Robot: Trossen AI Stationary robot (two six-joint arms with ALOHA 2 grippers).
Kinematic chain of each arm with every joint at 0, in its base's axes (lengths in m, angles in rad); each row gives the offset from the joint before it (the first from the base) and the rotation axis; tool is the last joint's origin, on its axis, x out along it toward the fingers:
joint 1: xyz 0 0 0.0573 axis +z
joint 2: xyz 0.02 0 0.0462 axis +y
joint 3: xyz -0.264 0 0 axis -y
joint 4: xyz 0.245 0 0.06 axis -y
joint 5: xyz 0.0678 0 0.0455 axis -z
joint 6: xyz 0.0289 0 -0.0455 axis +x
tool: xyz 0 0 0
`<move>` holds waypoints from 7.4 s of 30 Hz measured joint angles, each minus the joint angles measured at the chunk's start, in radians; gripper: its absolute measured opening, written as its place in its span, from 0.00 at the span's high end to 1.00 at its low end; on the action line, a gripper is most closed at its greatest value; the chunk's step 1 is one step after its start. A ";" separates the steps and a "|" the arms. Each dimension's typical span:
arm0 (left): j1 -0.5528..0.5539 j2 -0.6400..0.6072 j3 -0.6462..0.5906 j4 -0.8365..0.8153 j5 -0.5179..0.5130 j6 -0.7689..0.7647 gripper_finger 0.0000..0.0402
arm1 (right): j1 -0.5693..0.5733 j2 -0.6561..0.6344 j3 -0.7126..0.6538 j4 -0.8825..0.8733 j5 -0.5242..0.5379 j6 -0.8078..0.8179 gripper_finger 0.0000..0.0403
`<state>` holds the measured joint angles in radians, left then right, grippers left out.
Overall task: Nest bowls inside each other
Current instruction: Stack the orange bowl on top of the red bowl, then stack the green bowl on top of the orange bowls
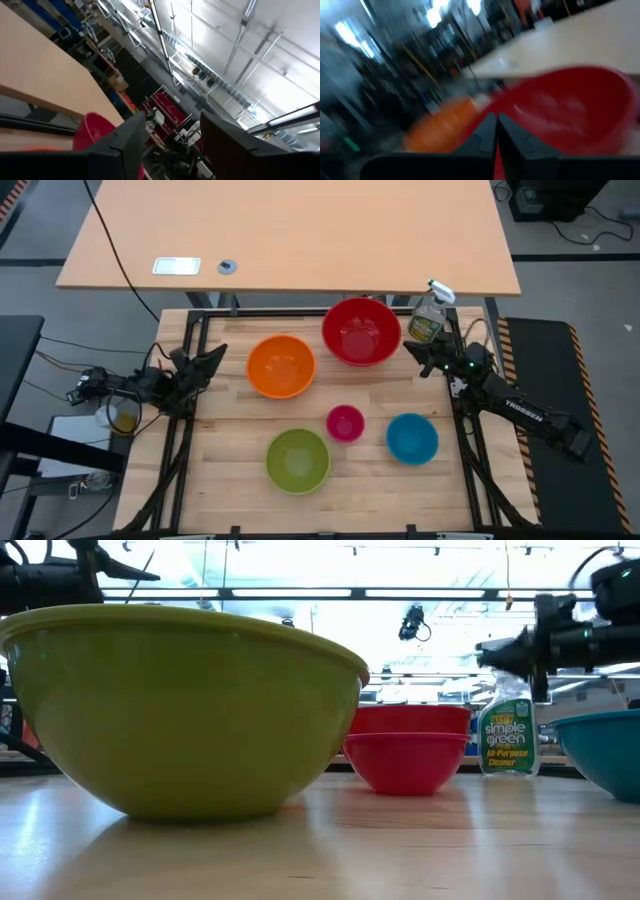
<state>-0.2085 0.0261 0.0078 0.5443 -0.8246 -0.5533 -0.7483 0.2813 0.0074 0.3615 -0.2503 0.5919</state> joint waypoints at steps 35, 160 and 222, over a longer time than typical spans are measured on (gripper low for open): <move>-0.001 0.032 0.641 -0.990 0.174 -0.056 0.52 | 0.375 0.897 0.654 0.559 0.234 0.216 0.94; 0.166 0.423 0.640 -0.802 0.240 0.151 0.52 | 0.359 1.184 1.456 -1.383 0.725 0.434 0.93; 0.168 0.550 0.640 -0.895 0.243 0.059 0.52 | 0.330 0.819 0.980 -1.044 0.394 0.223 0.54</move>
<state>-0.0402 0.5758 0.6479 -0.3504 -0.5814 -0.4939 -0.4181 1.1002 0.9878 -0.6825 0.1439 0.8154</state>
